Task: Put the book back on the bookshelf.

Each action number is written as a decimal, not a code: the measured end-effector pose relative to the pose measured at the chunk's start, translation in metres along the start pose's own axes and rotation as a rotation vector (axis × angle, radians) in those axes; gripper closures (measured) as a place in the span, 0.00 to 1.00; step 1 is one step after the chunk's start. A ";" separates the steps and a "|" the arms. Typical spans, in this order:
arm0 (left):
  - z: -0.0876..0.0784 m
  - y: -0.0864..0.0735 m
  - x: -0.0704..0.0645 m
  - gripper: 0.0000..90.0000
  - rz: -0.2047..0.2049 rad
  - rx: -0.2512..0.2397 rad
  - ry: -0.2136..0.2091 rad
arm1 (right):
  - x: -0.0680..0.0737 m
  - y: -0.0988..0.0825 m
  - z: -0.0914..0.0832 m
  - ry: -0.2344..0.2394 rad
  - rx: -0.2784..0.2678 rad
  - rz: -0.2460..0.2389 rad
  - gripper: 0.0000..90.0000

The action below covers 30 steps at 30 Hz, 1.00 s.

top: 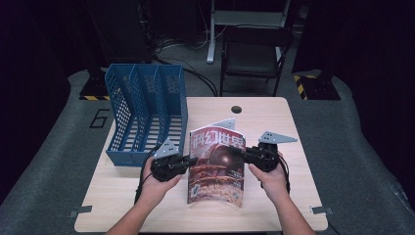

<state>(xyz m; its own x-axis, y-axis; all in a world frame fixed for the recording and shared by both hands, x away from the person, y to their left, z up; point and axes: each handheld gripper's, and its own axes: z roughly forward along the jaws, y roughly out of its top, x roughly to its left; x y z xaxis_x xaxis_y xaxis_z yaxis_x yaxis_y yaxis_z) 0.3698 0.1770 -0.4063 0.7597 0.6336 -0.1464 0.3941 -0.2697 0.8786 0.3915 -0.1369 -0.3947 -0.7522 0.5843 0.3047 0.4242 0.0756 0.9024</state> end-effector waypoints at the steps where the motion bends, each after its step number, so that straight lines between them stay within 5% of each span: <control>1: 0.001 0.002 0.002 0.90 0.026 -0.007 0.011 | -0.001 0.002 0.000 -0.011 -0.004 -0.002 0.97; 8: 0.009 0.002 0.007 0.90 0.057 -0.024 0.050 | -0.011 0.009 0.011 -0.061 0.008 -0.034 0.95; 11: 0.009 -0.005 0.006 0.90 0.016 -0.053 0.052 | -0.011 0.010 0.012 -0.043 0.010 -0.034 0.93; 18: 0.003 -0.013 0.000 0.88 0.011 -0.054 0.042 | 0.000 0.010 0.005 -0.006 0.006 -0.049 0.84; 21: -0.003 -0.018 -0.005 0.88 0.052 -0.060 0.049 | 0.006 0.008 0.000 0.008 0.008 -0.069 0.90; 23: -0.005 -0.018 -0.009 0.89 0.023 -0.064 0.032 | 0.010 0.006 -0.005 0.014 0.002 -0.088 0.97; 30: -0.008 -0.016 -0.010 0.88 0.004 -0.062 0.010 | 0.012 0.005 -0.010 0.050 -0.008 -0.119 0.98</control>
<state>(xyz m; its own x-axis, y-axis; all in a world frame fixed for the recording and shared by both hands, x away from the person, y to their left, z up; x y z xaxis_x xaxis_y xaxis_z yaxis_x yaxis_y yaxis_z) 0.3517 0.1811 -0.4153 0.7560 0.6398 -0.1383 0.3578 -0.2269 0.9058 0.3793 -0.1374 -0.3833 -0.8212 0.5305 0.2100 0.3266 0.1352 0.9354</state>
